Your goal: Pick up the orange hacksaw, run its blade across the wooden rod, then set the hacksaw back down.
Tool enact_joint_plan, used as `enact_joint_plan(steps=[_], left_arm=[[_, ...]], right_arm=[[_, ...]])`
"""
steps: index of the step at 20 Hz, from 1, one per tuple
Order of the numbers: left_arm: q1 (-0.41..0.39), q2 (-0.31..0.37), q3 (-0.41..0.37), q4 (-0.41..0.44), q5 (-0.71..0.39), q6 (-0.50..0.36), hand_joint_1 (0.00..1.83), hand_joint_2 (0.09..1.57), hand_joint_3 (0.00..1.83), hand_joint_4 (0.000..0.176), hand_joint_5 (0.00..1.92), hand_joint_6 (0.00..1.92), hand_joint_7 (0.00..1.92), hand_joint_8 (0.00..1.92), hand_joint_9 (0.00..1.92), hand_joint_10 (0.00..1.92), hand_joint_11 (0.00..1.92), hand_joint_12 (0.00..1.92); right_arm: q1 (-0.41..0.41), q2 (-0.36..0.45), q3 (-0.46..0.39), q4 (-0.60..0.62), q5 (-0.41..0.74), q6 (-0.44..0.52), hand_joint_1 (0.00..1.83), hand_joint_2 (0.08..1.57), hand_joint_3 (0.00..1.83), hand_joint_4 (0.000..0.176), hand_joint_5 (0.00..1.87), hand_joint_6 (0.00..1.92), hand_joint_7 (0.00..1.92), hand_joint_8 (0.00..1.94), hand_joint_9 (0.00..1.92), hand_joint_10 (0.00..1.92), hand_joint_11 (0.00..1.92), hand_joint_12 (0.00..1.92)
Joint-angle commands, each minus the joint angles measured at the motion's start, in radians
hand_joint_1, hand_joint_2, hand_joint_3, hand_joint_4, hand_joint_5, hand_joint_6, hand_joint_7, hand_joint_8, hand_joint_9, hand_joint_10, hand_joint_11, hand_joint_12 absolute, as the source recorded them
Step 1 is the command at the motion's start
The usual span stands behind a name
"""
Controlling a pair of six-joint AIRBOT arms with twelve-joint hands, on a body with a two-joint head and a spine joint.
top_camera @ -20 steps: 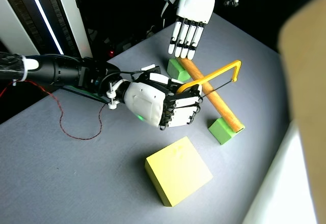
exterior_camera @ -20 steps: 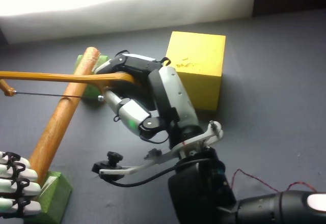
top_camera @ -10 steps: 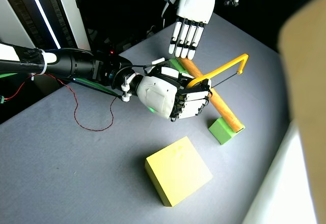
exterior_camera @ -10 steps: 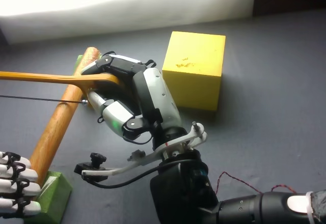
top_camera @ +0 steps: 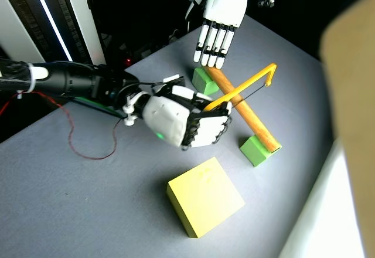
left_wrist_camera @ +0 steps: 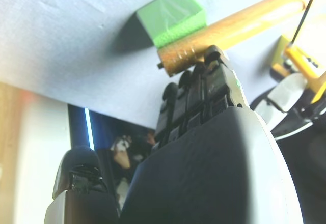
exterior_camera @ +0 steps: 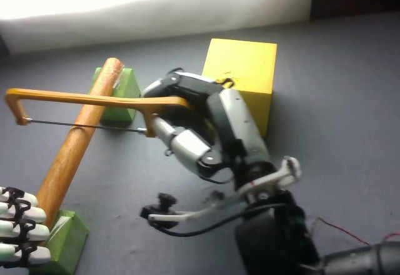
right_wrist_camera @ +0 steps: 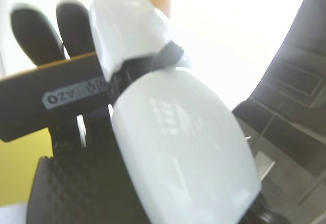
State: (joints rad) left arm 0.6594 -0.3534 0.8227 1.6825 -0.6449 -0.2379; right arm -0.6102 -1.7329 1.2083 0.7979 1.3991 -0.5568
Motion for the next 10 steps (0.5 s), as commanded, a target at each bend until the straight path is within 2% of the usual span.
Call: enact_joint_plan(steps=[1,5,6,8,10], left_arm=[[-0.007,0.007,0.003,-0.032,-0.002,-0.002,0.12,1.11,0.0,0.0,0.03,0.0,0.0,0.0,0.0,0.0,0.0,0.01],[-0.007,0.007,0.003,-0.032,-0.002,-0.002,0.15,1.11,0.0,0.0,0.04,0.01,0.0,0.0,0.0,0.0,0.0,0.0],[-0.007,0.007,0.003,-0.032,-0.002,-0.002,0.09,1.11,0.0,0.0,0.02,0.0,0.0,0.0,0.0,0.0,0.0,0.0],[-0.007,0.007,0.002,-0.032,-0.002,-0.002,0.1,1.11,0.0,0.0,0.04,0.01,0.0,0.0,0.0,0.0,0.0,0.0],[-0.007,0.007,0.002,-0.032,-0.002,-0.002,0.11,1.12,0.0,0.0,0.03,0.01,0.0,0.0,0.0,0.0,0.01,0.0]], right_arm=[[-0.005,0.024,-0.019,-0.089,0.095,0.007,1.37,1.14,0.0,0.0,0.88,0.92,0.86,1.23,0.95,1.26,0.87,1.34],[-0.042,0.108,-0.09,-0.11,0.104,0.006,1.37,1.15,0.0,0.0,0.86,0.95,0.85,1.25,0.88,1.34,0.75,1.47],[-0.053,0.133,-0.114,-0.11,0.106,0.002,1.37,1.14,0.0,0.0,0.91,0.86,0.89,1.21,0.93,1.32,0.75,1.49],[-0.063,0.154,-0.129,-0.115,0.12,0.002,1.37,1.14,0.0,0.0,0.92,0.87,0.84,1.25,0.92,1.29,0.84,1.4],[-0.057,0.16,-0.129,-0.118,0.157,0.017,1.37,1.14,0.0,0.0,0.92,0.86,0.87,1.21,0.93,1.28,0.84,1.39]])
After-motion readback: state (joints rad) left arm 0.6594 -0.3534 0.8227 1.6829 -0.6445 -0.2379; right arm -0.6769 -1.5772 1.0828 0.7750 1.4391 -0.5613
